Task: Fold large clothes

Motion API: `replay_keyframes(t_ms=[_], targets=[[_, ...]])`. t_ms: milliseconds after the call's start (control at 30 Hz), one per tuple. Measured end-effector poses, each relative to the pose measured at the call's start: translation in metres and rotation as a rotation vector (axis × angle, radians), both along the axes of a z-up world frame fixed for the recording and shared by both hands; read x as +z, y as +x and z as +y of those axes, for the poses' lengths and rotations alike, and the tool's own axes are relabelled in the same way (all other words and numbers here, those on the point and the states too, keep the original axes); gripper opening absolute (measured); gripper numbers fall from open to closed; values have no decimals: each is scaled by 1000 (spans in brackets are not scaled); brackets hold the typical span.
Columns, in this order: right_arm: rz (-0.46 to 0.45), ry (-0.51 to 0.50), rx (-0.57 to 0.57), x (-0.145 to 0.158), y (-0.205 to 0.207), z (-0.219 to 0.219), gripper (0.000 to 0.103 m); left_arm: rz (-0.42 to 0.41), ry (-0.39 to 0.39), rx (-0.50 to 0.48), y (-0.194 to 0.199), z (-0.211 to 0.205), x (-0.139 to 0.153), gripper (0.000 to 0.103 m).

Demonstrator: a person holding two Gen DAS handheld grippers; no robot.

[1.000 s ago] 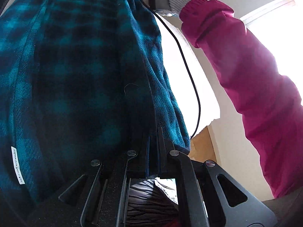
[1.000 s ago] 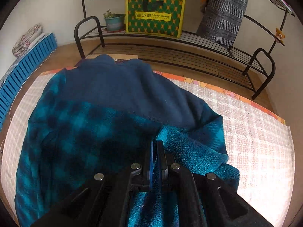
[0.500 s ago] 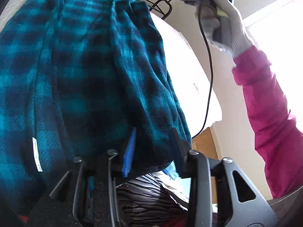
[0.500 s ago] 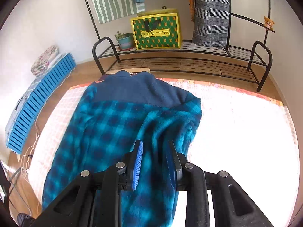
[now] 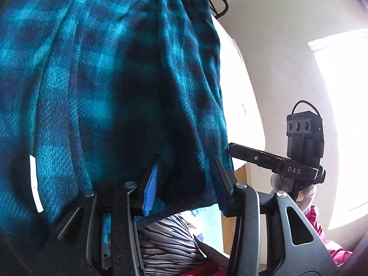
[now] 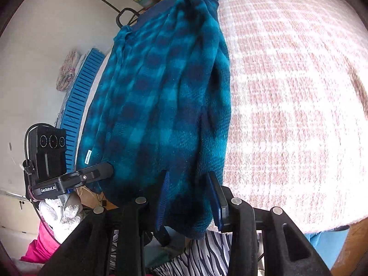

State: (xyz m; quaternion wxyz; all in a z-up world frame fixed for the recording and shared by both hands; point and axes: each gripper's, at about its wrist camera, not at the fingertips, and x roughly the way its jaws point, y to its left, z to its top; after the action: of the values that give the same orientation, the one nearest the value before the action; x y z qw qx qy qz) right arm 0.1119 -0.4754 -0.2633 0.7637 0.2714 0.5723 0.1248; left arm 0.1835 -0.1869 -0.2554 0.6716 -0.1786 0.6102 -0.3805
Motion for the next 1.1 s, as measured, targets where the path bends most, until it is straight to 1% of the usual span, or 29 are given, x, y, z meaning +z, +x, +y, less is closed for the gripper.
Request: replay_keyframes(t_ms=[67, 133, 167, 233, 267, 333, 367, 467, 533, 600, 633, 733, 767, 800, 833, 867, 900, 1000, 1033, 1100], targets=[[-10, 76, -20, -12, -4, 0, 35, 15, 20, 11, -1, -1, -6, 29], [-24, 147, -52, -18, -5, -3, 34, 46, -2, 33, 1, 1, -9, 20], [-27, 181, -61, -20, -5, -5, 34, 61, -16, 40, 1, 3, -9, 13], [-25, 212, -78, -19, -5, -8, 34, 60, -30, 43, 1, 3, -5, 9], [-26, 208, -80, -17, -7, -8, 34, 50, -28, 41, -1, 4, -1, 7], [-44, 157, -94, -8, -10, -10, 34, 38, -38, 34, -5, 5, 3, 7], [-57, 149, -98, -4, -13, -11, 34, 37, -41, 34, -6, 4, 3, 7], [-72, 178, -103, 3, -19, -10, 34, 47, -37, 37, -6, -3, -3, 7], [-87, 179, -85, 8, -21, -5, 34, 55, -32, 40, -7, -5, -5, 6], [-95, 202, -56, 9, -20, 4, 35, 61, -34, 41, -5, -9, -7, 6], [-92, 198, -37, 8, -18, 8, 35, 59, -33, 41, -5, -9, -7, 6], [-20, 102, -41, -7, -14, 9, 37, 60, -32, 44, -2, -5, -7, 6], [6, 75, -52, -14, -14, 6, 33, 62, -32, 45, -2, -5, -7, 6], [18, 77, -61, -19, -16, 1, 29, 62, -31, 44, -1, -4, -6, 7], [21, 108, -75, -22, -17, -4, 29, 61, -31, 42, -2, -5, -6, 7], [23, 128, -90, -21, -22, -9, 29, 61, -32, 40, -3, -6, -5, 7], [14, 130, -91, -18, -23, -10, 33, 61, -34, 37, -3, -8, -4, 7], [-20, 167, -52, -9, -21, -1, 34, 65, -41, 35, -2, -14, -7, 6], [-17, 163, -37, -9, -19, 3, 34, 66, -42, 36, -1, -15, -8, 6], [4, 102, -13, -12, -13, 14, 32, 66, -43, 39, 0, -16, -9, 6]])
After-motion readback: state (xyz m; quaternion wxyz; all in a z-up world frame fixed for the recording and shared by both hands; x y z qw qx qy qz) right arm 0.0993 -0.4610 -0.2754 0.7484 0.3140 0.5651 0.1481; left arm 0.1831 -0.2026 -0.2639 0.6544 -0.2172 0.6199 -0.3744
